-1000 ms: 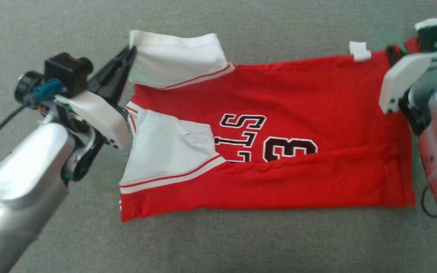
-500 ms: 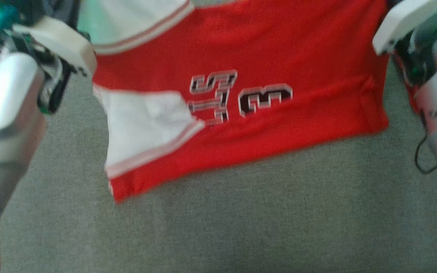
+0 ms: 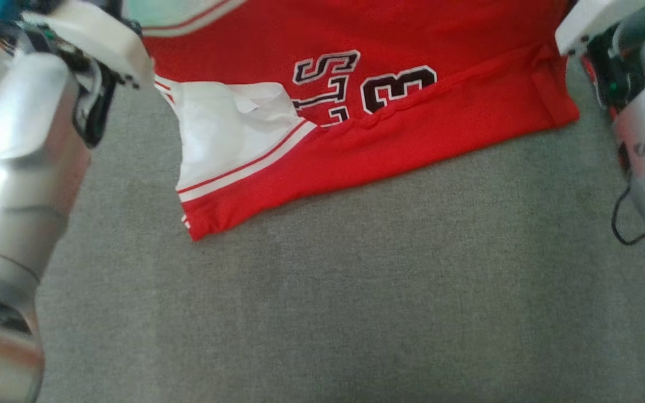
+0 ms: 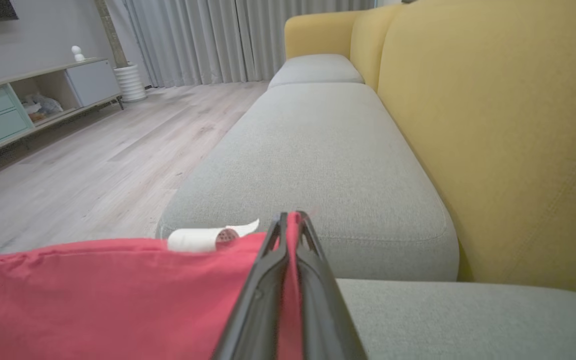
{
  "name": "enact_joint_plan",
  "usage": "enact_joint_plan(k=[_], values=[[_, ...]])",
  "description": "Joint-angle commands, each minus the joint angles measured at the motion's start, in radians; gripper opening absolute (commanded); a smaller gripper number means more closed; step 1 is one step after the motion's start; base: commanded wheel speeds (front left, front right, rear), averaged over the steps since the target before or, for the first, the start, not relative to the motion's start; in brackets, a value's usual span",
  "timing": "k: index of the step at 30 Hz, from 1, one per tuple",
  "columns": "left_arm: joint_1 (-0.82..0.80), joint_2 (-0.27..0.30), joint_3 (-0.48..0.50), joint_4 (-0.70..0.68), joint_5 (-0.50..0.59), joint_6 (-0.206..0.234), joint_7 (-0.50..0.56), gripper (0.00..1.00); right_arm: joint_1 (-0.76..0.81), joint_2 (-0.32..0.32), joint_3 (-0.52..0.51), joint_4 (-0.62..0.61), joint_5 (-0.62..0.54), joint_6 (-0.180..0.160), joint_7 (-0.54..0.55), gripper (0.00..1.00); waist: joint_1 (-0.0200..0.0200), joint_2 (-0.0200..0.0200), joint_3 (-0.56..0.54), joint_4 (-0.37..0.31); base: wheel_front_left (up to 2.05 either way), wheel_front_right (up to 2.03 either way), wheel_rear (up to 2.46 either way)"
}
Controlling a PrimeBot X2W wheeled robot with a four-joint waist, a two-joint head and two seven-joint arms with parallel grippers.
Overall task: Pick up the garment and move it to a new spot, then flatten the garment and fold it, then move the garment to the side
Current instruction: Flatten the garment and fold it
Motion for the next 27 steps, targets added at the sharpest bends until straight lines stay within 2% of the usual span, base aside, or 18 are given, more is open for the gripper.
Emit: enact_joint_plan(k=[1, 8, 13, 17, 21, 22, 25, 27], values=[[-0.016, 0.031, 0.029, -0.010, -0.004, -0.010, -0.011, 0.00, 0.018, -0.009, 0.018, -0.024, 0.020, 0.007, -0.012, 0.00, -0.0001, 0.0000, -0.018, 0.014, 0.00, 0.00, 0.00], [0.084, 0.035, -0.010, -0.033, -0.043, -0.044, 0.014, 0.00, 0.120, -0.087, 0.122, -0.075, 0.154, 0.007, 0.033, 0.00, -0.0001, 0.0000, -0.076, 0.040, 0.00, 0.00, 0.00], [0.179, 0.076, -0.057, -0.117, -0.089, -0.052, 0.109, 0.00, 0.209, -0.162, 0.218, -0.138, 0.256, 0.007, 0.093, 0.00, -0.0001, 0.0000, -0.115, 0.053, 0.00, 0.00, 0.00], [0.265, 0.123, -0.117, -0.241, -0.137, -0.054, 0.214, 0.00, 0.266, -0.226, 0.311, -0.174, 0.296, 0.007, 0.142, 0.00, -0.0001, 0.0000, -0.131, 0.061, 0.00, 0.00, 0.00], [0.327, 0.180, -0.166, -0.392, -0.189, -0.054, 0.320, 0.00, 0.289, -0.303, 0.435, -0.224, 0.289, 0.007, 0.166, 0.00, -0.0001, 0.0000, -0.121, 0.076, 0.00, 0.00, 0.00], [0.327, 0.180, -0.166, -0.392, -0.189, -0.054, 0.320, 0.00, 0.289, -0.303, 0.435, -0.224, 0.289, 0.007, 0.166, 0.00, -0.0001, 0.0000, -0.121, 0.076, 0.00, 0.00, 0.00], [0.349, 0.216, -0.181, -0.474, -0.207, -0.053, 0.372, 0.00, 0.276, -0.377, 0.558, -0.248, 0.222, 0.007, 0.155, 0.00, -0.0001, 0.0000, -0.102, 0.086, 0.00, 0.00, 0.00], [0.357, 0.230, -0.186, -0.511, -0.211, -0.046, 0.394, 0.00, 0.263, -0.401, 0.598, -0.242, 0.225, 0.007, 0.153, 0.00, -0.0001, 0.0000, -0.090, 0.092, 0.00, 0.00, 0.00]])
